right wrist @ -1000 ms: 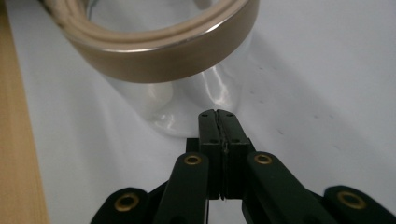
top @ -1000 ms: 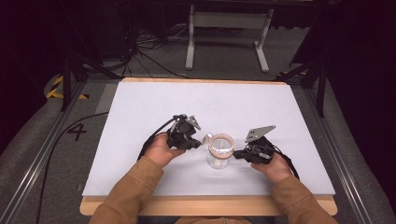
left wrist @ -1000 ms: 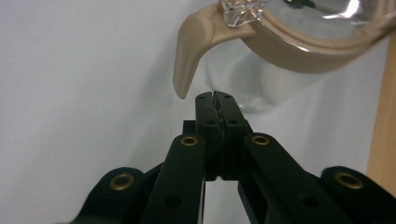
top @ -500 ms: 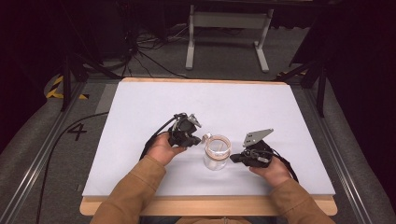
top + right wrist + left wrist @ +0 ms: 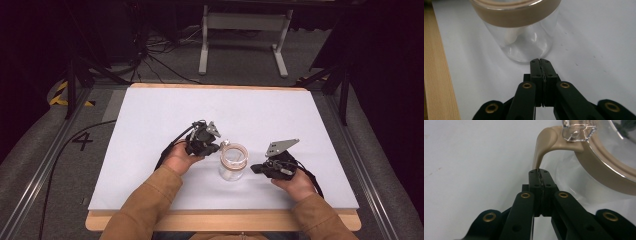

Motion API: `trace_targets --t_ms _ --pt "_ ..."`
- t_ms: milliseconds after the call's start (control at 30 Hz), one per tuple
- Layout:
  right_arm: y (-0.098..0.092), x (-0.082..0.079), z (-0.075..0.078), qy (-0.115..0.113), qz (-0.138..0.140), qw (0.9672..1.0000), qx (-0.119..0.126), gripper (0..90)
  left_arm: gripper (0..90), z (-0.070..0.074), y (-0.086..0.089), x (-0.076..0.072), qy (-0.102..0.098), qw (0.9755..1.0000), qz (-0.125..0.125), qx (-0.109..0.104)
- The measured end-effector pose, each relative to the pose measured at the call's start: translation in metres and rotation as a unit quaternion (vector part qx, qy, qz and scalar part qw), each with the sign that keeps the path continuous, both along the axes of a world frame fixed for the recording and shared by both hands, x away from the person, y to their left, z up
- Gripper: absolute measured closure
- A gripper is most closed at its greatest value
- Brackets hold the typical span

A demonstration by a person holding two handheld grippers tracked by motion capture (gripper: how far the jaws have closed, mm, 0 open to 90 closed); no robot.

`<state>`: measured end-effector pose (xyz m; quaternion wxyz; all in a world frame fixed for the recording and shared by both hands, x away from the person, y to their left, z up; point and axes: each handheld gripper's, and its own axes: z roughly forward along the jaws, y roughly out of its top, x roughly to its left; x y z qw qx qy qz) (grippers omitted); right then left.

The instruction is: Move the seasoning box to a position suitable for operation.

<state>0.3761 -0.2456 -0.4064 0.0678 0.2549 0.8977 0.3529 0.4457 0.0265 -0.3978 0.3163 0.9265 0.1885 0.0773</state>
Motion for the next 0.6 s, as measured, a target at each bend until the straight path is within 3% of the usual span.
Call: trace_targets --t_ms 400,600 --pt "-0.02 -0.015 0.0 -0.004 -0.033 0.9994 0.001 89.4 89.9 -0.006 -0.016 0.016 0.0 0.9998 -0.012 -0.014" --pt "-0.026 -0.019 0.0 -0.003 -0.045 0.999 0.003 89.4 89.8 -0.01 -0.024 0.022 0.001 0.9989 -0.014 -0.044"
